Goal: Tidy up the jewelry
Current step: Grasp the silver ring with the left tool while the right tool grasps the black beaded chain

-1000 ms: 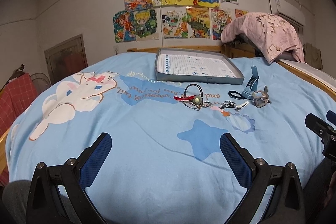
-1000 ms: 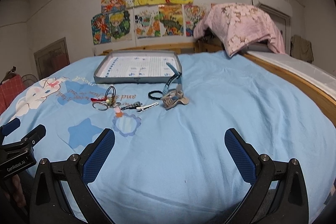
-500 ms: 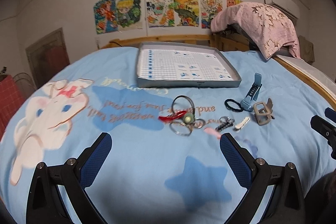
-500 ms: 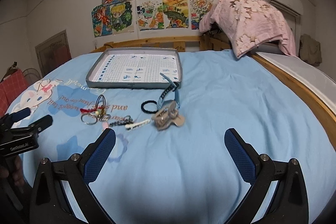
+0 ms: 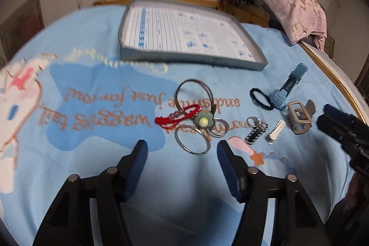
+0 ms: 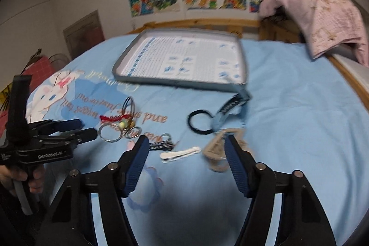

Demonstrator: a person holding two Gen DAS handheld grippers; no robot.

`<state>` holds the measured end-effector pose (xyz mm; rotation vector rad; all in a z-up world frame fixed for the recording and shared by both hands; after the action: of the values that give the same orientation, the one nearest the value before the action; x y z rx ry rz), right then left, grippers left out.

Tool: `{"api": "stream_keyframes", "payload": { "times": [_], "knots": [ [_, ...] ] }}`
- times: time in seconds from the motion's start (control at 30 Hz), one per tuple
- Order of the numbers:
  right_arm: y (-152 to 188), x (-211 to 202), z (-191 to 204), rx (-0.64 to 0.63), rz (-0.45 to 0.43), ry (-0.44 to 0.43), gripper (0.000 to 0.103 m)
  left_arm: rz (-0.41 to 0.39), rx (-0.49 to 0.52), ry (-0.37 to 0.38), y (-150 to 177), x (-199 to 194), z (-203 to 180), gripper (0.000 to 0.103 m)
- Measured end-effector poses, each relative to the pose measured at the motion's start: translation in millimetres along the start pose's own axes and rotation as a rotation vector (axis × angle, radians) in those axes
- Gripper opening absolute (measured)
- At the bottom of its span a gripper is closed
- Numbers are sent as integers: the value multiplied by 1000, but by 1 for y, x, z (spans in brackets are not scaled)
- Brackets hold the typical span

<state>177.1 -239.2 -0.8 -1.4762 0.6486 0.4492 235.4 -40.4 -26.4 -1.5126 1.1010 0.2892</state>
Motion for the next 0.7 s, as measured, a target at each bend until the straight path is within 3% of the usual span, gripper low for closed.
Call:
{"api": "stream_keyframes", "payload": {
  "times": [0.2,0.3,0.7],
  "knots": [
    [1,36,23,-40,66,-48,53,13,1,14,-1,14,5,50],
    [4,48,32,-58,91,-58,46,12,7,25,-1,17,7,46],
    [10,81,47,-82,174,-108,46,21,-70,94,1,32,20,19]
  ]
}}
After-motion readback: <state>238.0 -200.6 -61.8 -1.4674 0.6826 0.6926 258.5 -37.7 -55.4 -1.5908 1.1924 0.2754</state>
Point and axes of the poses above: each gripper's, at about its wrist camera, not at the fingertips, and x roughly the way its jaws point, z to its left, y to its underside, the point moved 1 cm from there along x, roughly the way its jaws point, and after that the axes turned 13 degrees about y, right-handed, at the moved point
